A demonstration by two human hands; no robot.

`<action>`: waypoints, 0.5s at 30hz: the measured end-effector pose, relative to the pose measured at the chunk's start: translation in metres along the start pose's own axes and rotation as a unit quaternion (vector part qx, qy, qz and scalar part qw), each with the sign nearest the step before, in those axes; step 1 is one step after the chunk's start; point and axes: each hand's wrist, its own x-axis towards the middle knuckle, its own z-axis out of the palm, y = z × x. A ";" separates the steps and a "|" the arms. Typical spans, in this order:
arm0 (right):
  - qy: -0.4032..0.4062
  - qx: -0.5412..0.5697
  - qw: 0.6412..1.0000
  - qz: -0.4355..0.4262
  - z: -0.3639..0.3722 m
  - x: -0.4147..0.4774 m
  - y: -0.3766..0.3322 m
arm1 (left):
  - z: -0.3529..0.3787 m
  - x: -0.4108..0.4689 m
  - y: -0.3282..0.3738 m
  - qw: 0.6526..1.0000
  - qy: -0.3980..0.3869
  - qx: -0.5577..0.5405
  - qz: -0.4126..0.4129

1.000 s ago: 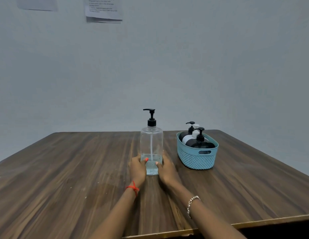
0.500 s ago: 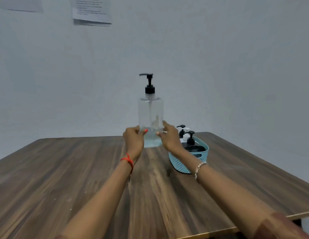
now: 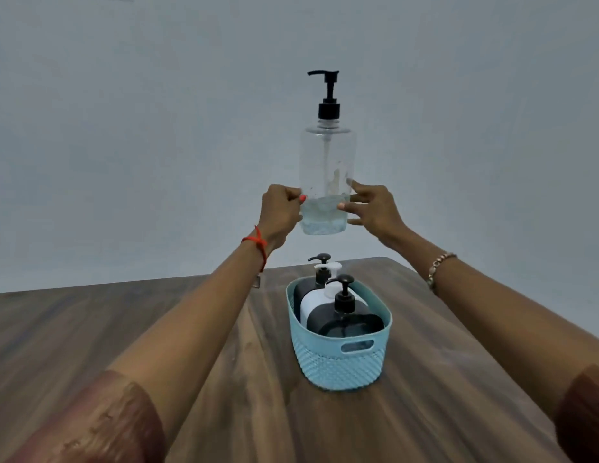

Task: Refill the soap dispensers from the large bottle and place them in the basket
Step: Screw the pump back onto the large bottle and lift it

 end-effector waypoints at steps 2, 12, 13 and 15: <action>0.010 0.001 1.000 0.013 -0.001 0.021 0.032 | 0.011 0.023 -0.027 0.996 -0.075 0.021 -0.036; 0.021 -0.008 0.995 0.102 0.034 0.084 0.209 | 0.049 0.073 -0.160 0.967 -0.196 0.064 -0.147; 0.015 -0.014 0.993 0.112 0.037 0.086 0.218 | 0.053 0.074 -0.172 0.966 -0.197 0.060 -0.154; -0.007 -0.021 0.991 0.134 0.041 0.089 0.238 | 0.061 0.075 -0.194 0.968 -0.189 0.063 -0.154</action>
